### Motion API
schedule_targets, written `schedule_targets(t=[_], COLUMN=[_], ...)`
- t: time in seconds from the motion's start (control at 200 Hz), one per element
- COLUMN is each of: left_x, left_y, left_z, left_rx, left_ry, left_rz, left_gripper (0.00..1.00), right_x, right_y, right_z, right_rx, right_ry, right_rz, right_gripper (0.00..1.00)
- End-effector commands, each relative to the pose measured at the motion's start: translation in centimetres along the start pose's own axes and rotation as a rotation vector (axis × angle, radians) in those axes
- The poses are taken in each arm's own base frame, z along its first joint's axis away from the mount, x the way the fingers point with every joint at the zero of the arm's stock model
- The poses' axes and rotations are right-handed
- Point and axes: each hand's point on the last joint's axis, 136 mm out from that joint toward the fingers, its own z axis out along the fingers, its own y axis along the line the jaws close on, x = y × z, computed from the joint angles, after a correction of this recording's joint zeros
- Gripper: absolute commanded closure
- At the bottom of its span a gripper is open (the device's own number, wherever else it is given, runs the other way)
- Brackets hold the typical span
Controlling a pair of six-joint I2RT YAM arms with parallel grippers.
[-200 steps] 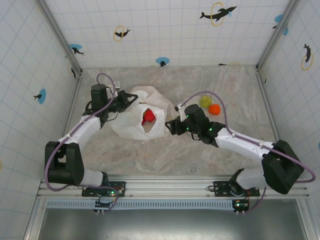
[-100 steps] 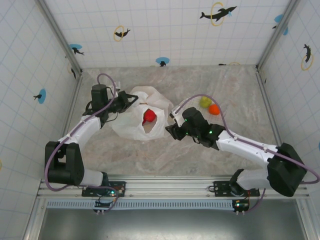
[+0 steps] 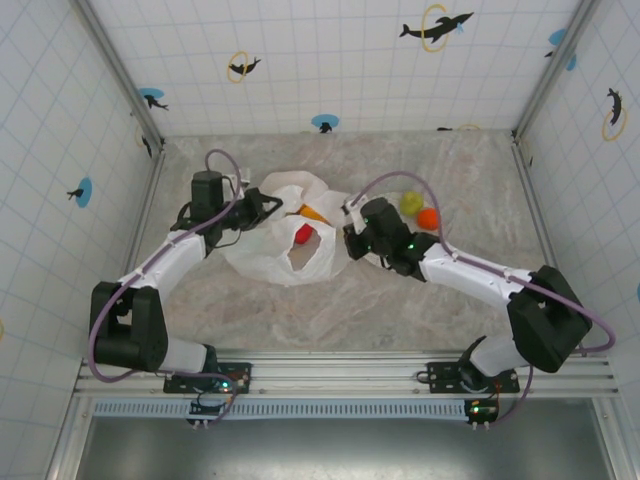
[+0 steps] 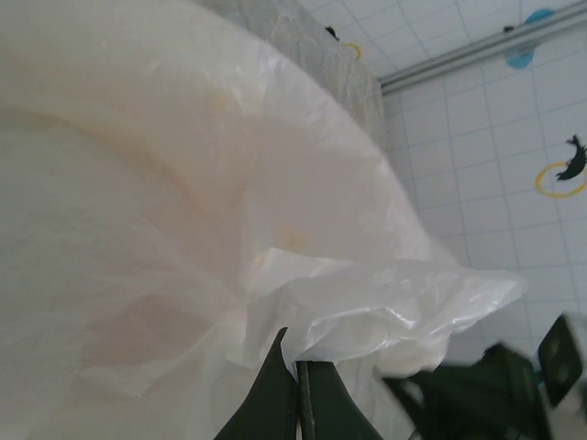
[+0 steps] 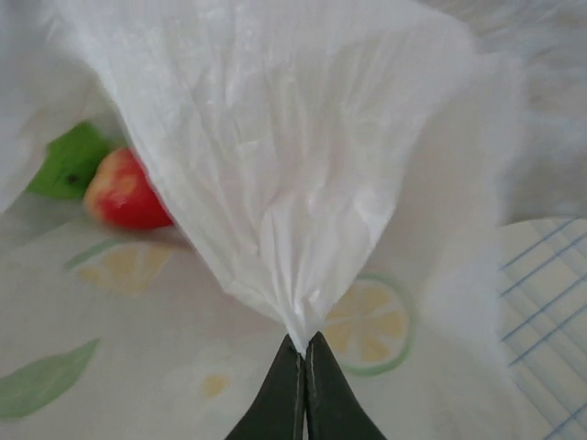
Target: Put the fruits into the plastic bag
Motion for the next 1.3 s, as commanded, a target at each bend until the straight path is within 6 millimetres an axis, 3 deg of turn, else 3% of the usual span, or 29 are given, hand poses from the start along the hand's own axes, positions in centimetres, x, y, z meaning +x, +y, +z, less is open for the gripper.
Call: schedule_targets(t=[0.0, 0.135, 0.245, 0.43, 0.56, 0.846, 0.951, 1.071, 1.151, 1.296], left_x=[0.8, 2.9, 3.9, 3.4, 3.3, 3.2, 3.2, 3.3, 3.4, 3.2], left_y=[-1.4, -1.6, -0.7, 0.2, 0.1, 0.0, -0.2, -0.2, 0.0, -0.3], left_z=[0.0, 1.4, 2.4, 2.9, 3.5, 4.4, 4.5, 4.5, 4.4, 4.1], left_rx=[-0.015, -0.055, -0.113, -0.160, -0.140, -0.097, -0.085, -0.077, -0.076, -0.063], left_ry=[0.024, 0.092, 0.131, 0.114, 0.109, 0.103, 0.100, 0.101, 0.100, 0.094], left_rz=[0.127, 0.238, 0.285, 0.262, 0.189, 0.103, 0.106, 0.115, 0.111, 0.103], left_gripper=[1.00, 1.00, 1.00, 1.00, 1.00, 1.00, 1.00, 1.00, 1.00, 1.00], right_x=[-4.7, -5.8, -6.0, -4.8, -4.0, -3.7, -3.2, -3.5, -3.4, -1.1], right_y=[-2.1, -3.4, -4.0, -5.6, -5.4, -3.7, -3.7, -4.6, -6.8, -14.2], right_z=[-1.4, -0.4, 0.7, 2.6, 2.6, -2.2, -4.6, -7.4, -8.7, -9.9], right_rx=[-0.038, -0.101, -0.138, -0.122, -0.146, -0.205, -0.184, -0.116, 0.027, 0.398], right_ry=[-0.195, -0.212, -0.204, -0.136, -0.075, -0.086, -0.084, -0.116, -0.118, -0.033], right_rz=[0.222, 0.365, 0.432, 0.460, 0.405, 0.279, 0.255, 0.226, 0.211, 0.204], right_gripper=[1.00, 0.97, 0.94, 0.85, 0.70, 0.33, 0.20, 0.12, 0.07, 0.07])
